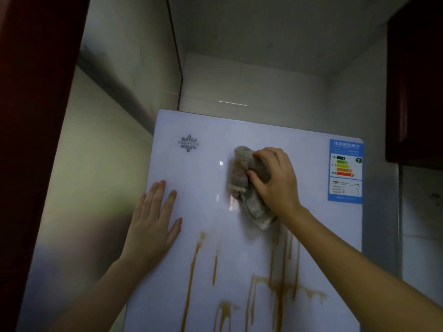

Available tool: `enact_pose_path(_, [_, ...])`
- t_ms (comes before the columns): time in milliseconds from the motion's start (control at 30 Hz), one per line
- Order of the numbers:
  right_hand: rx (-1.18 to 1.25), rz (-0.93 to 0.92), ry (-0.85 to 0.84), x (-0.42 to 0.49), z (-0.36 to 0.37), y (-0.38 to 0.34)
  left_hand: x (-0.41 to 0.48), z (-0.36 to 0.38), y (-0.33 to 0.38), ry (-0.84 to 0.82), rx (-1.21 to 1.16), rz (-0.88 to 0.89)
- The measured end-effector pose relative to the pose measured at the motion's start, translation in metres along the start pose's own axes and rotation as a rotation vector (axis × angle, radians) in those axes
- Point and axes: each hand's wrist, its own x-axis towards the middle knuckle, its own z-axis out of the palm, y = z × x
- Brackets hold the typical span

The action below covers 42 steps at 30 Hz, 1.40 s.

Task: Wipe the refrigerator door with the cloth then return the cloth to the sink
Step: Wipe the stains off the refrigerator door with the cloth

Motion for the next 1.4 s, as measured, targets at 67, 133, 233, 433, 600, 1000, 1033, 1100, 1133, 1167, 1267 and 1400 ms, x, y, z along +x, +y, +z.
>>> enact_pose_path(67, [0.016,-0.039,0.003,-0.003,0.003,0.002,0.000,0.001,0.000,0.012,-0.002,0.003])
enact_pose_path(133, [0.054,-0.071,0.003,-0.007,0.006,0.003,0.000,0.002,0.000,0.031,-0.009,0.006])
enact_pose_path(233, [0.181,-0.051,0.025,-0.013,0.012,-0.001,0.000,0.001,0.000,0.038,-0.021,0.005])
enact_pose_path(433, [0.227,0.006,0.125,-0.017,0.022,-0.007,0.000,0.001,0.000,0.048,-0.010,0.007])
enact_pose_path(600, [0.026,-0.062,0.077,-0.016,0.025,-0.002,0.000,0.002,-0.001,0.026,-0.001,0.012])
enact_pose_path(1000, [-0.224,-0.230,0.036,-0.011,0.025,0.010,0.000,0.000,-0.004,0.003,-0.007,0.019])
enact_pose_path(1033, [-0.225,-0.238,0.035,-0.011,0.026,0.010,0.000,0.000,-0.004,0.003,-0.006,0.018])
enact_pose_path(1100, [-0.211,-0.247,0.023,-0.012,0.027,0.012,0.000,0.001,-0.004,0.001,-0.002,0.018])
enact_pose_path(1133, [-0.201,-0.252,0.023,-0.011,0.026,0.014,0.000,0.001,-0.004,0.000,0.000,0.020])
enact_pose_path(1167, [-0.192,-0.259,0.030,-0.011,0.026,0.015,0.000,0.001,-0.004,0.000,0.003,0.022])
enact_pose_path(1267, [-0.191,-0.294,0.063,-0.011,0.025,0.016,0.000,0.001,-0.005,-0.015,0.001,0.026])
enact_pose_path(1400, [-0.178,-0.283,0.007,-0.023,0.022,0.012,0.000,-0.002,-0.005,-0.034,0.001,0.022])
